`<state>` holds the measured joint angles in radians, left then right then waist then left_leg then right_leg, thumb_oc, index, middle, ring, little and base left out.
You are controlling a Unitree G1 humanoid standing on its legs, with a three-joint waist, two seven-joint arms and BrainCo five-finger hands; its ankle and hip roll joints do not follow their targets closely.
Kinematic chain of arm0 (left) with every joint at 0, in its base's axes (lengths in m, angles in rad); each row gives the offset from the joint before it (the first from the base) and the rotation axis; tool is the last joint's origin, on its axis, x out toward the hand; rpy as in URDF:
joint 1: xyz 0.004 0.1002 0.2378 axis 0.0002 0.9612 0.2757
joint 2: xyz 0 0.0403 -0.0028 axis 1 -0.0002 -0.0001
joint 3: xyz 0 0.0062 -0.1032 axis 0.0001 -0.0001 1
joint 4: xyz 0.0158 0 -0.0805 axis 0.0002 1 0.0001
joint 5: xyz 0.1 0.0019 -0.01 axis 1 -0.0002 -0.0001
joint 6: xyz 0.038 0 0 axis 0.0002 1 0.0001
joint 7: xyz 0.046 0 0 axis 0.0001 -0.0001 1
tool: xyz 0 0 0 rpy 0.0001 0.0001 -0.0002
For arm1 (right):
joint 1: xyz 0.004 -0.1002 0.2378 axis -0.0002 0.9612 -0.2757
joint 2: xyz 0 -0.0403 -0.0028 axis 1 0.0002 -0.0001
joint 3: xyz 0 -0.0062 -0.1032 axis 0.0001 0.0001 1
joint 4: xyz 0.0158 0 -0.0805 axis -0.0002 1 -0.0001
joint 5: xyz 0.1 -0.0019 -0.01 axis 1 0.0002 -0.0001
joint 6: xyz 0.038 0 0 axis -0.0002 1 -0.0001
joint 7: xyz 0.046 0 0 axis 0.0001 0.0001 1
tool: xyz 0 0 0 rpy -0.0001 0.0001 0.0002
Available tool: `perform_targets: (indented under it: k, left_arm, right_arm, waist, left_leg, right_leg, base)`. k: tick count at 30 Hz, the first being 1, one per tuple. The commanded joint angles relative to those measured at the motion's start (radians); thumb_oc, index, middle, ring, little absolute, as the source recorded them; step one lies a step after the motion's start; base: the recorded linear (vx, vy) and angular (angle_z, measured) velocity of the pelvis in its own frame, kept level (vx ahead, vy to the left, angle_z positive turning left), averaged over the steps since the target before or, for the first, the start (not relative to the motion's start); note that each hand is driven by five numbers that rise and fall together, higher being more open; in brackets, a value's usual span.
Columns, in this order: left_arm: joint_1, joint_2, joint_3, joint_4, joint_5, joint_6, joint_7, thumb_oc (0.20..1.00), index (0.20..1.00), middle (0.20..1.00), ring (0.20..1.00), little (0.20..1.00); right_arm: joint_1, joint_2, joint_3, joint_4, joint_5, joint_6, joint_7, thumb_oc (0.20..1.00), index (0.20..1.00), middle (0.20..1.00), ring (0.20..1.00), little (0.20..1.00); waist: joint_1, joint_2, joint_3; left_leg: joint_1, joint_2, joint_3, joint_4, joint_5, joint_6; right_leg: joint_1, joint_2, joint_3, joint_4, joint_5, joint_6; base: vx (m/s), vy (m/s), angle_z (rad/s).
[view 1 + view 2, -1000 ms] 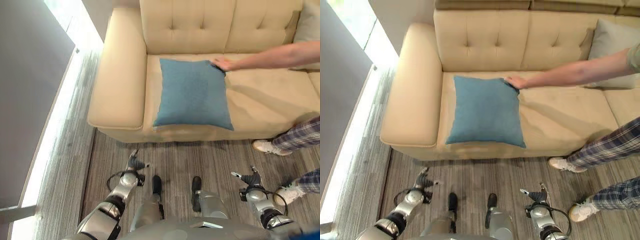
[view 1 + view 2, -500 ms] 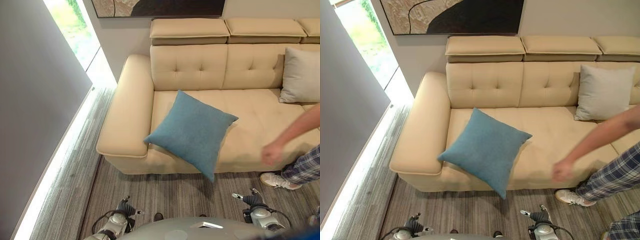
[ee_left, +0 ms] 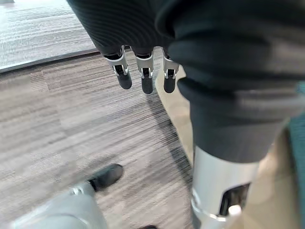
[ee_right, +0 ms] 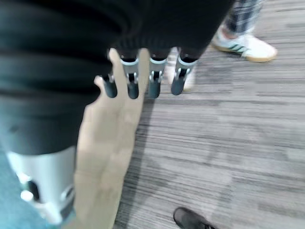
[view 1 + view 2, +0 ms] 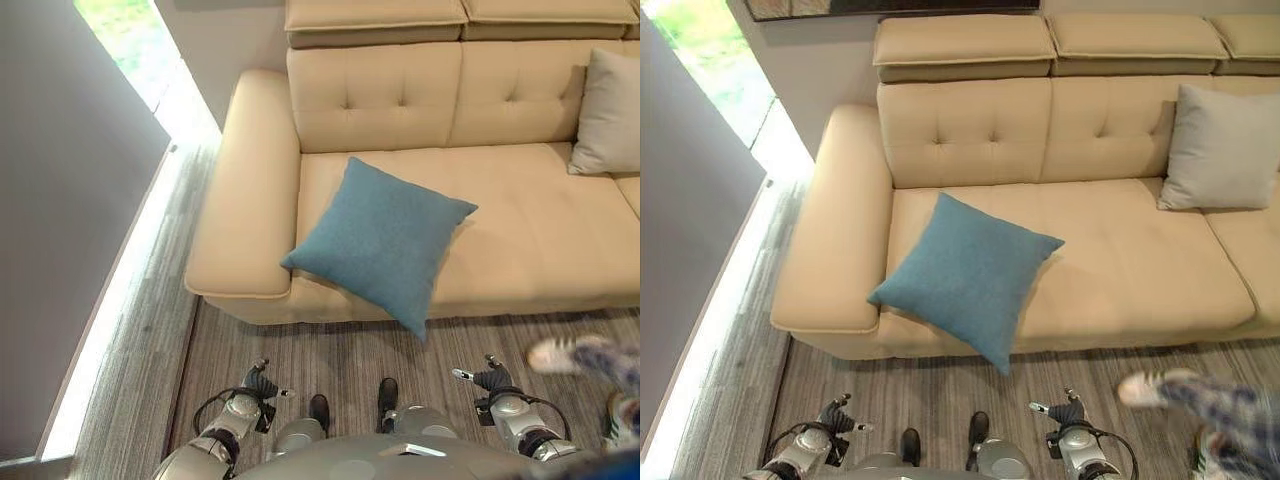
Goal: Pick up all the scattered cushions and arrange them neatly on the sofa.
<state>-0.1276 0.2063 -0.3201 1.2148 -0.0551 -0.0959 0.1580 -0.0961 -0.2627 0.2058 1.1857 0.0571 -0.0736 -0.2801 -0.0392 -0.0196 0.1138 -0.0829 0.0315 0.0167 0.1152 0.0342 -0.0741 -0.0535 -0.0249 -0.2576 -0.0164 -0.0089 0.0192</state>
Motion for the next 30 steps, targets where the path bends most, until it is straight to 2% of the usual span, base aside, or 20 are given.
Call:
perform_targets:
  k: [1,4,6,7,10,12,16,19,23,25,30]
  left_arm:
    - [-0.012,0.007,0.004,-0.018,-0.023,-0.014,-0.001,1.0,1.0,1.0,1.0,1.0]
    - [-0.008,0.002,0.001,-0.011,-0.027,-0.011,-0.003,1.0,1.0,1.0,1.0,1.0]
    - [-0.009,0.002,-0.001,-0.002,-0.021,-0.007,-0.006,1.0,1.0,1.0,1.0,1.0]
    - [-0.011,0.0,-0.005,0.002,-0.022,-0.007,-0.008,1.0,1.0,1.0,1.0,1.0]
    - [-0.011,0.002,-0.008,-0.003,-0.03,-0.009,-0.004,1.0,1.0,1.0,1.0,1.0]
    - [-0.006,-0.002,-0.006,-0.002,-0.025,-0.007,-0.004,1.0,1.0,1.0,1.0,1.0]
    - [0.001,0.002,-0.004,-0.003,-0.011,-0.009,-0.006,1.0,1.0,1.0,1.0,1.0]
    - [-0.004,0.017,0.002,-0.019,-0.014,-0.013,-0.002,1.0,1.0,1.0,1.0,1.0]
    - [-0.006,0.036,0.01,-0.032,-0.022,-0.016,0.003,1.0,1.0,1.0,1.0,1.0]
    - [-0.006,0.04,0.011,-0.036,-0.027,-0.019,0.005,1.0,1.0,1.0,1.0,1.0]
    - [-0.007,0.045,0.013,-0.044,-0.036,-0.023,0.008,1.0,1.0,1.0,1.0,1.0]
  right_arm:
    - [-0.001,-0.042,0.018,0.0,0.027,-0.03,-0.011,1.0,1.0,1.0,1.0,1.0]
    - [0.001,-0.044,0.02,0.007,0.03,-0.03,-0.01,1.0,1.0,1.0,1.0,1.0]
    - [0.0,-0.045,0.02,0.01,0.029,-0.028,-0.01,1.0,1.0,1.0,1.0,1.0]
    - [-0.002,-0.046,0.022,0.013,0.03,-0.026,-0.013,1.0,1.0,1.0,1.0,1.0]
    - [-0.001,-0.046,0.025,0.003,0.033,-0.023,-0.017,1.0,1.0,1.0,1.0,1.0]
    - [0.003,-0.044,0.023,0.002,0.025,-0.022,-0.012,1.0,1.0,1.0,1.0,1.0]
    - [-0.004,-0.034,0.022,0.002,0.002,-0.015,-0.009,1.0,1.0,1.0,1.0,1.0]
    - [-0.015,-0.029,0.026,-0.005,-0.011,-0.008,-0.006,1.0,1.0,1.0,1.0,1.0]
    - [-0.033,-0.028,0.036,-0.007,-0.019,-0.006,-0.005,1.0,1.0,1.0,1.0,1.0]
    - [-0.04,-0.026,0.039,-0.008,-0.022,-0.008,-0.008,1.0,1.0,1.0,1.0,1.0]
    - [-0.04,-0.035,0.051,-0.004,-0.03,-0.012,-0.013,1.0,1.0,1.0,1.0,1.0]
  waist:
    - [-0.013,-0.052,-0.015]
    - [-0.005,-0.05,-0.02]
    - [-0.001,-0.046,-0.024]
    - [0.002,-0.04,-0.022]
    - [0.011,-0.038,-0.017]
    - [0.012,-0.03,-0.024]
    - [0.015,-0.03,-0.039]
    - [0.026,-0.032,-0.038]
    - [0.029,-0.019,-0.017]
    - [0.029,-0.011,-0.012]
    - [0.025,-0.016,-0.013]
  left_leg:
    - [-0.056,-0.029,0.031,0.121,-0.146,0.009]
    - [-0.081,-0.026,0.009,0.065,-0.117,0.012]
    - [-0.103,-0.019,0.003,0.021,-0.077,0.006]
    - [-0.124,-0.01,-0.004,-0.025,-0.035,0.0]
    - [-0.16,-0.004,-0.005,-0.025,-0.011,-0.007]
    - [-0.133,-0.006,-0.01,-0.051,-0.013,-0.004]
    - [-0.089,-0.021,0.024,-0.05,-0.04,0.015]
    - [-0.071,-0.033,0.062,-0.035,-0.076,0.043]
    - [-0.052,-0.03,0.082,-0.042,-0.083,0.068]
    - [-0.036,-0.028,0.089,-0.059,-0.082,0.07]
    - [0.015,-0.046,0.09,-0.1,-0.085,0.067]
  right_leg:
    - [-0.002,-0.035,0.086,0.026,-0.028,0.071]
    - [0.008,-0.026,0.093,0.016,-0.034,0.071]
    - [0.013,-0.021,0.098,0.013,-0.039,0.074]
    - [0.02,-0.015,0.102,0.012,-0.048,0.074]
    - [0.036,-0.014,0.119,0.015,-0.066,0.07]
    - [0.045,-0.014,0.132,0.024,-0.074,0.072]
    - [0.05,-0.061,0.143,0.056,-0.074,0.104]
    - [0.014,-0.097,0.15,0.132,-0.065,0.136]
    - [-0.079,-0.118,0.135,0.279,-0.027,0.158]
    - [-0.107,-0.123,0.103,0.302,-0.02,0.155]
    - [-0.128,-0.08,0.021,0.193,-0.011,0.125]
  base:
    - [0.02,-0.033,0.37]
    - [0.07,-0.012,0.04]
    - [0.13,0.04,-0.06]
    - [0.15,0.072,-0.07]
    - [0.13,0.083,-0.12]
    - [0.16,0.149,-0.42]
    - [0.18,0.211,-0.58]
    - [0.09,0.175,-0.41]
    - [0.02,0.1,-0.32]
    - [0.04,0.065,-0.24]
    - [0.08,-0.029,-0.17]
